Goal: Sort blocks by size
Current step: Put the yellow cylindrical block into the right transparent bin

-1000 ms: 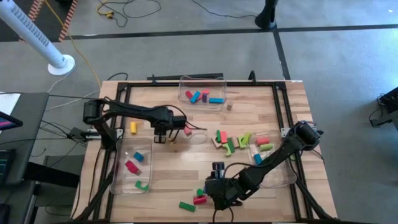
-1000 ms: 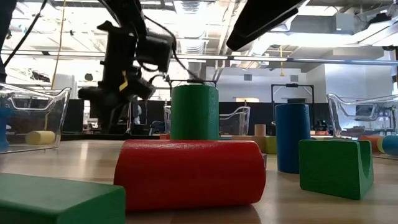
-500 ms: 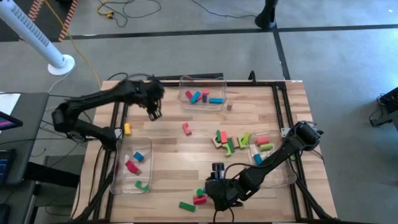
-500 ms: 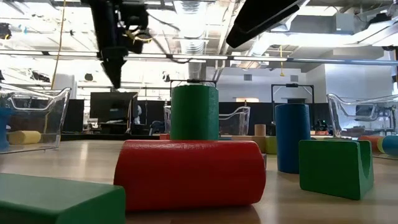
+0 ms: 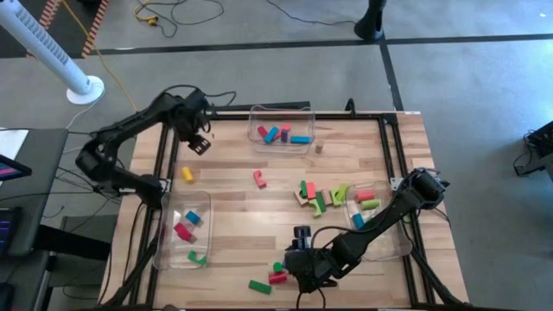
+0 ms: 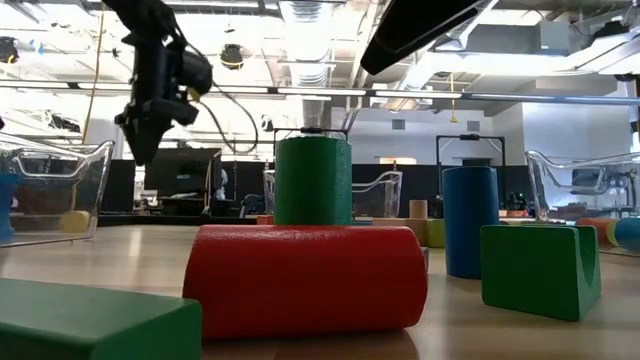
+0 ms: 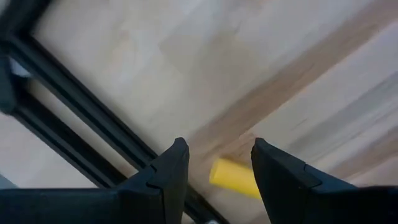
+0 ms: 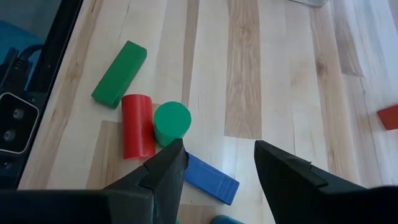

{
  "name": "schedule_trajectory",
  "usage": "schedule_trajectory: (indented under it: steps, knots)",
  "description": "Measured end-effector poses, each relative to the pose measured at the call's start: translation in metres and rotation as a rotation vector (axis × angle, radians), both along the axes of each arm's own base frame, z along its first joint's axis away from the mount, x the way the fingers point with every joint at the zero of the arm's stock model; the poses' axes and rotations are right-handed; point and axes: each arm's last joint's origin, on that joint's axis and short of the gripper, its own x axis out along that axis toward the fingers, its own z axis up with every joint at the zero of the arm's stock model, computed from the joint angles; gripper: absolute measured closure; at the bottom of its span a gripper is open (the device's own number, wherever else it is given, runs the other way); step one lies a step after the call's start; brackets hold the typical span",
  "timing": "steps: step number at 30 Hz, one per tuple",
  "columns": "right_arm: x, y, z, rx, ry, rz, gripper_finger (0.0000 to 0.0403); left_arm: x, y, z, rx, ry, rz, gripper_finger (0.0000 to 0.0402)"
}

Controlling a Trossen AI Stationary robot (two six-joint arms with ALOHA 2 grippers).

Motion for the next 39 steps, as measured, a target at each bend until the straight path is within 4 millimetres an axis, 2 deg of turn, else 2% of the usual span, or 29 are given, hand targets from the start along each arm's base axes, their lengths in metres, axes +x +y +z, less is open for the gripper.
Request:
schedule_trajectory:
  steps: [6,12,18,22,26,28,31,36,39]
  knots:
    - [0.0,0.0,0.0,-0.002,0.0,0.003,0.0182,0.006,0.003,-0.021,-0.122,0.124,-0.188,0.0235]
    - [0.0,0.0,0.0,-0.002,0.0,0.003,0.0182,0.017,-0.004,-0.026,-0.1,0.278,-0.496,0.0235]
    - [0.0,0.0,0.0,0.001,0.0,0.001,0.0182,0.032,-0.017,-0.026,-0.118,0.291,-0.839,0.0235]
    - [-0.002,0.002,0.0,0.002,0.0,0.008,0.0182,0.04,-0.025,-0.027,-0.118,0.296,-1.0,0.0235]
    - [-0.003,0.005,0.0,0.002,0.001,0.016,0.0182,0.037,-0.036,-0.047,-0.183,0.333,-1.14,0.0235]
    - [-0.005,0.007,0.0,0.001,0.002,0.021,0.0182,0.032,-0.043,-0.062,-0.21,0.398,-1.196,0.0235]
    - [-0.005,0.008,0.0,0.0,0.003,0.023,0.0182,0.03,-0.05,-0.078,-0.152,0.483,-1.232,0.0235]
    - [-0.004,0.006,0.0,-0.001,0.003,0.02,0.0182,0.036,-0.056,-0.08,-0.021,0.482,-1.274,0.0235]
    - [-0.003,0.004,0.0,0.0,0.002,0.012,0.0182,0.041,-0.057,-0.072,0.043,0.461,-1.265,0.0235]
